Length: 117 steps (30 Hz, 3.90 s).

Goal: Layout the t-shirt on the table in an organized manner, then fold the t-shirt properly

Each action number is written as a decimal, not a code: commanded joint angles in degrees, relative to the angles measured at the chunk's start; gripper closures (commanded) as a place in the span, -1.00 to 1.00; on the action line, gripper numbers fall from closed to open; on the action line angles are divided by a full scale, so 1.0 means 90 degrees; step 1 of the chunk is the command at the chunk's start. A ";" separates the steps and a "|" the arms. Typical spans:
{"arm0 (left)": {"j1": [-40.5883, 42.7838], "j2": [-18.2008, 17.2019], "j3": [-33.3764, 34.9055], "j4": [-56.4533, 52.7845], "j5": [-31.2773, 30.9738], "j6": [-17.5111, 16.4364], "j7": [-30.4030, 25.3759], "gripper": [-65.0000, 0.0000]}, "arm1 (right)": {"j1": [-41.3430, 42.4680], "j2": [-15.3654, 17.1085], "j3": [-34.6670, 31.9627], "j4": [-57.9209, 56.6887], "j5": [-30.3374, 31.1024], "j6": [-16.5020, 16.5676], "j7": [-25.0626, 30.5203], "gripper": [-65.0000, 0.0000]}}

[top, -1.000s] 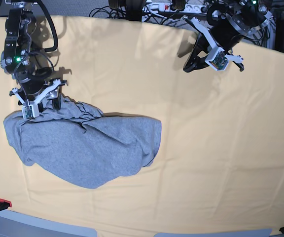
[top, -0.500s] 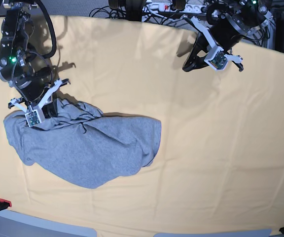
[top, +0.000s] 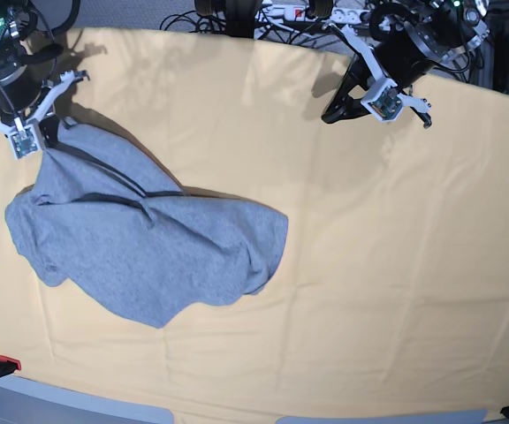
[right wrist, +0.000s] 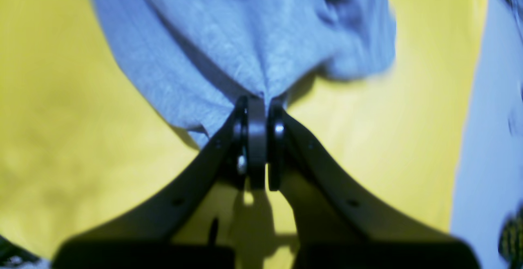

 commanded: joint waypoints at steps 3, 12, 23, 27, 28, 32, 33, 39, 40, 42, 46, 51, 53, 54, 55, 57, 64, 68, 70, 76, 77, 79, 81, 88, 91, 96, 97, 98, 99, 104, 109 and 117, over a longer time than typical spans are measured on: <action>-0.0092 -0.0039 -0.0012 0.0097 -0.0053 -0.0168 -0.0216 1.00 | -0.0211 0.0085 0.0209 0.0090 -0.0053 -0.0041 0.0044 1.00; -0.0670 -0.0036 -0.0012 0.0097 0.0027 -0.0240 -0.0219 1.00 | -0.0423 0.0085 0.0206 0.0090 -0.0204 -0.0097 -0.0134 1.00; -0.1234 -0.0041 0.0085 -0.0384 0.0068 -0.1093 -0.0741 1.00 | -0.0551 0.0085 0.0206 0.0090 0.1353 0.1124 -0.0447 1.00; -0.1945 -0.0039 0.0699 -0.1253 0.0189 -0.1093 -0.0884 1.00 | -0.0551 0.0085 0.0206 0.0090 0.1355 0.1100 -0.0447 1.00; -0.2140 -0.0036 0.0903 -0.1474 0.0279 -0.1093 -0.0925 1.00 | -0.0551 0.0083 0.0206 0.0090 0.1355 0.1103 -0.0444 1.00; -0.2990 -0.0039 0.1763 -0.2256 0.0724 -0.1163 -0.1173 1.00 | -0.0554 0.0083 0.0206 0.0090 0.1355 0.1100 -0.0352 1.00; -0.3198 -0.0039 0.1957 -0.2397 0.0748 -0.1248 -0.1171 1.00 | -0.0556 0.0068 0.0206 0.0090 0.1355 0.1103 -0.0318 1.00; -0.4357 -0.0019 0.3055 -0.3191 0.1005 -0.1642 -0.1173 0.07 | -0.0690 0.0051 0.0206 0.0090 0.1326 0.1103 -0.0282 1.00; -0.4558 0.0002 0.3206 -0.3361 0.1005 -0.1642 -0.1171 0.02 | -0.0690 0.0051 0.0206 0.0090 0.1292 0.1105 -0.0279 1.00; -0.4942 0.0092 0.3473 -0.3708 0.1008 -0.1642 -0.1168 0.03 | -0.0690 0.0049 0.0206 0.0090 0.1277 0.1103 -0.0279 1.00; -0.5620 0.0389 0.3842 -0.4510 0.0998 -0.1642 -0.1175 0.03 | -0.0687 0.0049 0.0206 0.0090 0.1282 0.1100 -0.0250 1.00; -0.6334 0.0872 0.4099 -0.5440 0.0998 -0.1695 -0.1217 0.04 | -0.0690 -0.0019 0.0206 0.0090 0.1280 0.1103 -0.0214 1.00; -0.6509 0.1032 0.4194 -0.5731 0.1001 -0.1826 -0.1214 0.16 | -0.0687 -0.0087 0.0206 0.0090 0.1282 0.1103 -0.0177 1.00; -0.6574 0.1100 0.4240 -0.5860 0.1001 -0.1858 -0.1212 0.29 | -0.0687 -0.0114 0.0206 0.0090 0.1277 0.1103 -0.0165 1.00; -0.6623 0.1168 0.4289 -0.5979 0.1001 -0.1875 -0.1209 0.44 | -0.0687 -0.0136 0.0206 0.0090 0.1280 0.1100 -0.0163 1.00; -0.6671 0.1282 0.4350 -0.6156 0.1022 -0.1870 -0.1209 0.81 | -0.0687 -0.0160 0.0206 0.0090 0.1282 0.1100 -0.0163 1.00; -0.7009 0.1229 0.4354 -0.6110 0.1039 -0.1904 -0.1107 1.00 | -0.0687 -0.0158 0.0206 0.0090 0.1282 0.1103 -0.0160 1.00; -0.7516 0.1229 0.4265 -0.5904 0.0413 -0.1902 -0.0670 1.00 | -0.0687 -0.0160 0.0206 0.0090 0.1282 0.1103 -0.0160 1.00; -0.7800 0.1229 0.4260 -0.5887 0.0175 -0.1899 -0.0617 1.00 | -0.0687 -0.0160 0.0206 0.0090 0.1282 0.1103 -0.0160 1.00; -0.8580 0.1260 0.4260 -0.5889 0.0083 -0.1897 -0.0668 1.00 | -0.0687 -0.0160 0.0206 0.0090 0.1282 0.1105 -0.0160 1.00; -0.8665 0.1268 0.4260 -0.5892 0.0085 -0.1880 -0.0665 1.00 | -0.0687 -0.0160 0.0206 0.0090 0.1282 0.1105 -0.0160 1.00; -0.8794 0.1275 0.4260 -0.5914 0.0090 -0.1651 -0.0665 1.00 | -0.0687 -0.0160 0.0206 0.0090 0.1282 0.1105 -0.0160 1.00; -0.8876 0.1302 0.4260 -0.5994 0.0187 -0.1069 -0.0673 1.00 | -0.0687 -0.0163 0.0206 0.0090 0.1282 0.1105 -0.0160 1.00; -0.8927 0.1372 0.4262 -0.6300 0.0852 0.0160 -0.1154 1.00 | -0.0687 -0.0185 0.0206 0.0090 0.1280 0.1107 -0.0160 1.00; -0.9005 0.1392 0.4262 -0.6492 0.0852 0.0155 -0.1282 1.00 | -0.0687 -0.0265 0.0206 0.0090 0.1285 0.1389 -0.0163 1.00; -0.9248 0.1406 0.4262 -0.6696 0.0850 -0.0515 -0.1309 1.00 | -0.0687 -0.0265 0.0206 0.0090 0.1275 0.1741 -0.0165 1.00; -0.9296 0.1401 0.4262 -0.6696 0.0850 -0.0765 -0.1292 1.00 | -0.0685 -0.0265 0.0206 0.0090 0.1212 0.1741 -0.0165 1.00; -0.9347 0.1384 0.4262 -0.6696 0.0845 -0.1025 -0.1260 1.00 | -0.0685 -0.0265 0.0206 0.0090 0.1073 0.1683 -0.0160 1.00; -0.9408 0.1372 0.4262 -0.6696 0.0816 -0.1297 -0.1183 1.00 | -0.0685 -0.0262 0.0206 0.0090 0.0906 0.1498 -0.0160 1.00; -0.9590 0.1353 0.4262 -0.6696 0.0466 -0.1712 -0.0974 1.00 | -0.0685 -0.0265 0.0206 0.0090 -0.0306 0.0211 0.0104 1.00; -0.9595 0.1392 0.4262 -0.6698 0.0265 -0.1705 -0.1015 1.00 | -0.0685 -0.0265 0.0206 0.0090 -0.0551 0.0032 0.0345 1.00; -0.9602 0.2076 0.4262 -0.7640 0.0306 -0.0192 -0.2033 1.00 | -0.0673 -0.0267 0.0206 0.0090 -0.0537 0.0032 0.0342 1.00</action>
